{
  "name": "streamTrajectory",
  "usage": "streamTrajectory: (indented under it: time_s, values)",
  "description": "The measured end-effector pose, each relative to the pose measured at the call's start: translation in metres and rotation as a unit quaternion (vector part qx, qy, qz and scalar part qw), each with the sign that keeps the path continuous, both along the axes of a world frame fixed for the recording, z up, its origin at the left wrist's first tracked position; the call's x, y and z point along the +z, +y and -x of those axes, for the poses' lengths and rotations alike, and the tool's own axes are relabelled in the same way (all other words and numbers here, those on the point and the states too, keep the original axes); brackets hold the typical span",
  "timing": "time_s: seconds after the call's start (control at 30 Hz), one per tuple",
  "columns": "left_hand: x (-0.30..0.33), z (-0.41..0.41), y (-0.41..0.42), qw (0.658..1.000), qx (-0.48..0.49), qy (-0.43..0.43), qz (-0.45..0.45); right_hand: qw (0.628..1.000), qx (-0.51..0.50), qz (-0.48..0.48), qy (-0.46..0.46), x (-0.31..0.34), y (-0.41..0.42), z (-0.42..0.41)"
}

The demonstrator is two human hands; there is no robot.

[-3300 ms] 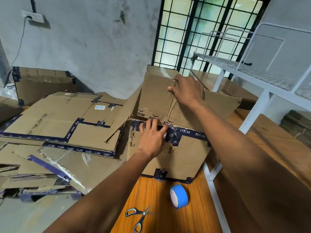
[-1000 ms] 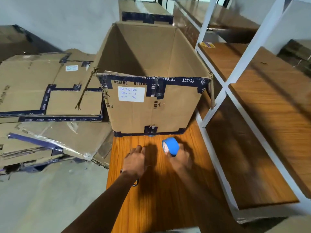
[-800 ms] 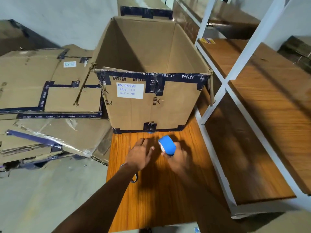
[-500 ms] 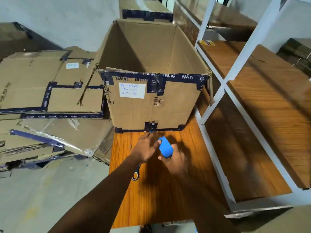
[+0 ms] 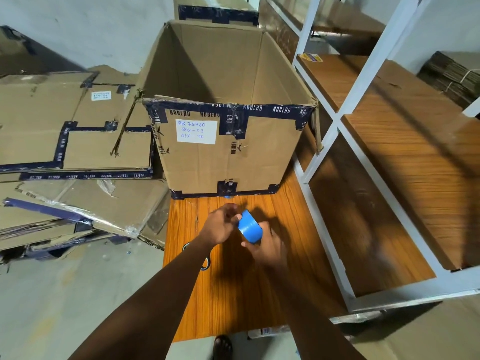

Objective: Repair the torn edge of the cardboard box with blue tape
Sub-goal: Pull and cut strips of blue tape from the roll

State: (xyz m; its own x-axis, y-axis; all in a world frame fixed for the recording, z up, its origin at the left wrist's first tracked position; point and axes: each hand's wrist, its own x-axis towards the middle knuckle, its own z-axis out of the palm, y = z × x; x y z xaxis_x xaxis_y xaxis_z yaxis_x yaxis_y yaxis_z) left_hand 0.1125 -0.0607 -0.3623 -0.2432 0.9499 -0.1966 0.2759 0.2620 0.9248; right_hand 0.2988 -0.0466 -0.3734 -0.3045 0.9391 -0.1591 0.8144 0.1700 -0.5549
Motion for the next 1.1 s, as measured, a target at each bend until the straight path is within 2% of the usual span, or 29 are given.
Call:
streamTrajectory:
  time_s: [0.17, 0.37, 0.57, 0.87, 1.1]
  values:
    - [-0.003, -0.001, -0.004, 1.000, 0.016, 0.009, -0.013, 1.000, -0.006, -0.010, 0.002, -0.001, -0.001, -0.002]
    - [-0.004, -0.001, -0.008, 0.995, 0.059, -0.081, -0.001, 0.999, -0.028, -0.015, 0.027, -0.002, -0.001, -0.004]
    - [0.008, -0.006, -0.005, 0.991, 0.059, -0.109, -0.058, 0.998, -0.049, -0.021, 0.020, 0.007, 0.000, 0.005]
    - [0.015, -0.013, -0.013, 0.987, 0.110, -0.053, -0.108, 0.994, -0.073, -0.068, -0.039, 0.023, -0.004, 0.022]
    - [0.017, -0.010, -0.012, 0.971, 0.155, -0.163, -0.078, 0.986, -0.078, -0.117, -0.087, 0.030, -0.009, 0.034]
